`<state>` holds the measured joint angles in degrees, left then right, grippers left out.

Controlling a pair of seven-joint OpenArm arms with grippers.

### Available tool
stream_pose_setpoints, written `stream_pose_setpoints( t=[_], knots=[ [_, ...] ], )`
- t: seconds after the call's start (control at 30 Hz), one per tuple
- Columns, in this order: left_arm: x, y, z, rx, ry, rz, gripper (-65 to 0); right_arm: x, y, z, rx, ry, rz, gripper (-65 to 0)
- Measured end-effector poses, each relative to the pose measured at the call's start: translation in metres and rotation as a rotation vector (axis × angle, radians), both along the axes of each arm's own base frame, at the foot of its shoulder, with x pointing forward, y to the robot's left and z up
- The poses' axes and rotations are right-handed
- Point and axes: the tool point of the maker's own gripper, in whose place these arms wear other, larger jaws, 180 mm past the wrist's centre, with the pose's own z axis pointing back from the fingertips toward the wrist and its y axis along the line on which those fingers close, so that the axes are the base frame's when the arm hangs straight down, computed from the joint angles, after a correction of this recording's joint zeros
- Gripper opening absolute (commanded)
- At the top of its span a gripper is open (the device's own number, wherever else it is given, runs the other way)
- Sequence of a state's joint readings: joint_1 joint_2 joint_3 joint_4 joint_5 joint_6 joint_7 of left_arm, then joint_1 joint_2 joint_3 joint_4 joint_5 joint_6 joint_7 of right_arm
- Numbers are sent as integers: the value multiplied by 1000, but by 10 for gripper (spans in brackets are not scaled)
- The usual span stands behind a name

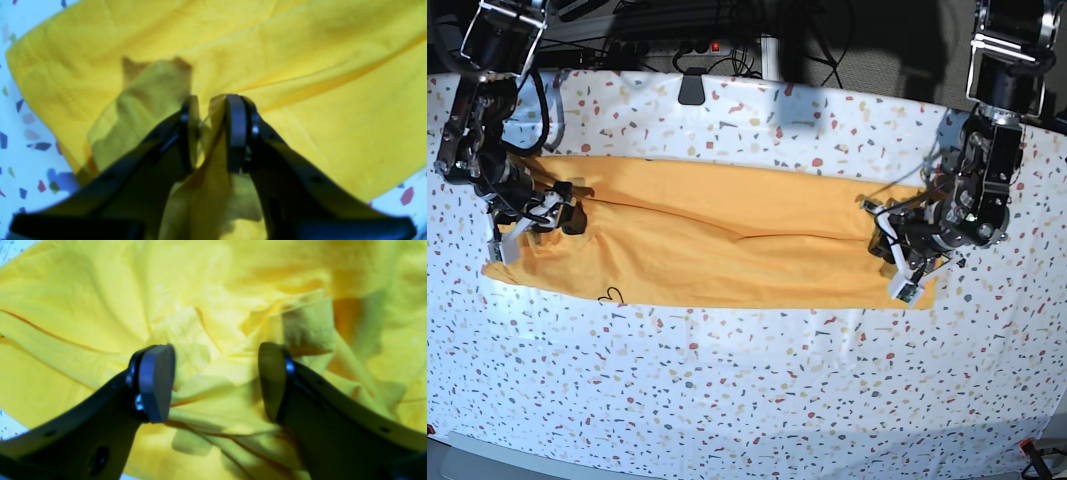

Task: Fold the T-shirt properly
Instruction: 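Lay the strip flat and open both grippers, moving the left gripper aside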

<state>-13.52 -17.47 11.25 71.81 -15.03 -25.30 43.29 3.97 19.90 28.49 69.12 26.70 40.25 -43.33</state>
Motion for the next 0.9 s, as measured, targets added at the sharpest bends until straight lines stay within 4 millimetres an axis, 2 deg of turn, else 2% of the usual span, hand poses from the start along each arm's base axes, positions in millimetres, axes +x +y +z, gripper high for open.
stream_pose_setpoints(
  t=[0.2,0.3,0.4,0.5,0.63,0.7,0.77,0.9],
  knots=[
    [11,4,8,25,0,3,-503,5,5,5,38,-18,-4,-254],
    [25,14,18,51,-20,70,-484,9,6,8,40,-19,0,-254],
    [45,17,43,59,-91,91,-484,15,11,13,89,-43,-9,-254],
    [62,11,74,25,-175,104,-484,18,14,17,108,-51,-7,-254],
    [69,3,98,12,-242,94,-479,19,16,20,101,-46,6,-254],
    [70,6,100,17,-252,94,-432,19,19,27,100,-47,26,-254],
    [68,16,98,36,-242,100,-375,21,27,43,119,-64,58,-254],
    [63,46,85,45,-179,152,-321,22,42,77,92,-92,150,-253]
  ],
)
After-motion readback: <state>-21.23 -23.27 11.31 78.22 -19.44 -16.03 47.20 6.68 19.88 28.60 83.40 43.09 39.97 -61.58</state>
